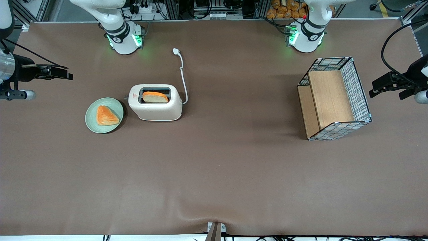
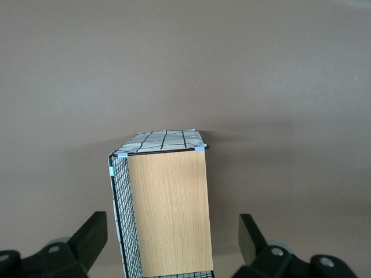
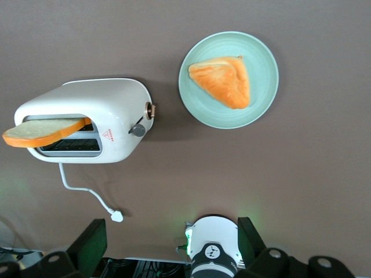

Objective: Press toaster button with right arm
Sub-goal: 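Move the right gripper down toward the lever on the toaster's side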

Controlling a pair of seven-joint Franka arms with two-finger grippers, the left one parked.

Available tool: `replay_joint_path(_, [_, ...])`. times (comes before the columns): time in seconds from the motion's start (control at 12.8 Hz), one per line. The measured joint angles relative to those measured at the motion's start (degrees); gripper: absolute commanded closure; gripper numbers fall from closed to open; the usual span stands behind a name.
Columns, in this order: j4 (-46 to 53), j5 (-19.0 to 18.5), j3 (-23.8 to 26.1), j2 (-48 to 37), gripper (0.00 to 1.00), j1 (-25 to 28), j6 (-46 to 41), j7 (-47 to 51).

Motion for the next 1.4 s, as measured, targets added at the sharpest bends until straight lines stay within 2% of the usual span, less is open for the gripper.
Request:
replay_joint_path(0.23, [-2.37,2.46,-0.04,0.02,0.0,-0.04,0.62,0.1])
replay_joint_path(0.47, [-4.32,4.57,-0.09,0.03,0.53,-0.11,1.37,0.1])
replay_joint_path(0.54, [-4.75,5.14,-0.1,0.03,0.67,-0.11,1.57,0.11])
replay_joint_path(0.62, [-5.1,5.82,-0.11,0.03,0.75,-0.12,1.67,0.11])
replay_joint_path(1.09, [-11.43,12.34,-0.09,0.1,0.77,-0.17,6.62,0.19])
replay_joint_path(1.4, [-16.88,13.76,0.16,0.16,0.76,-0.16,11.87,0.16])
